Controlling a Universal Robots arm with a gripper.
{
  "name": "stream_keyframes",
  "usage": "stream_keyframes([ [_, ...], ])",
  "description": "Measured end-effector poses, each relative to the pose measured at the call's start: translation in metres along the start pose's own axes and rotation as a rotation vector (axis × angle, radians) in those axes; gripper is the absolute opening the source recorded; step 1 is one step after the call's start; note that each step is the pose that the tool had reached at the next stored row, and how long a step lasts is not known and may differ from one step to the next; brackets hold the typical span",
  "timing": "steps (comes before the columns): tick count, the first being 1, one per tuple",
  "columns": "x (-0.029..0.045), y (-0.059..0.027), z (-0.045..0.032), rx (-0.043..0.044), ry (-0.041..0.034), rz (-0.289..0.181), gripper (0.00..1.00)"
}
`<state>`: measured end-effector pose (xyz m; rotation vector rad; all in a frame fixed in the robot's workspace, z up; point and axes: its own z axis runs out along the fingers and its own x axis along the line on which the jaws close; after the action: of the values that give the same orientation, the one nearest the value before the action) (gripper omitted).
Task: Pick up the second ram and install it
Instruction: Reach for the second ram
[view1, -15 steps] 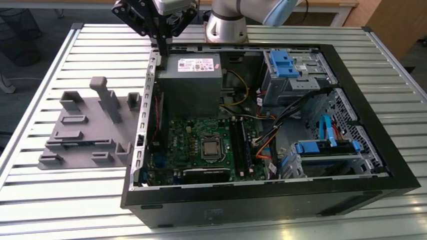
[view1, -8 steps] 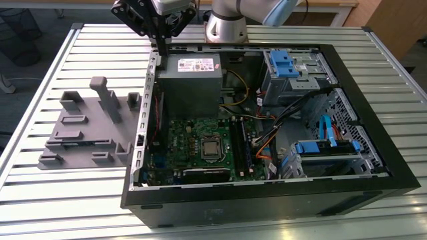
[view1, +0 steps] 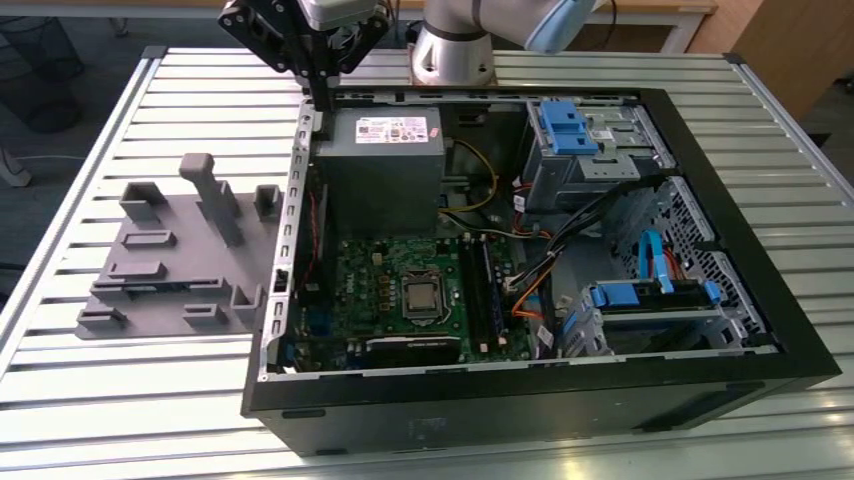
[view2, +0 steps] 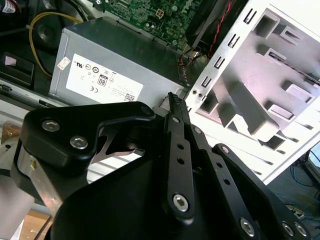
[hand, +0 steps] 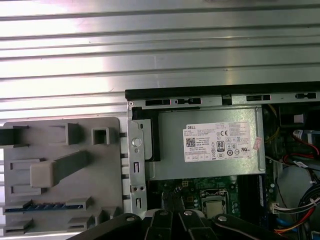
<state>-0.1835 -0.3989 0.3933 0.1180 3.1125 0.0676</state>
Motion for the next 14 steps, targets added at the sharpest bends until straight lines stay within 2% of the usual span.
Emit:
stream_keyframes([
  [14, 0.0042, -0.0003, -0.0001, 0.0, 0.0, 0.0, 0.11],
])
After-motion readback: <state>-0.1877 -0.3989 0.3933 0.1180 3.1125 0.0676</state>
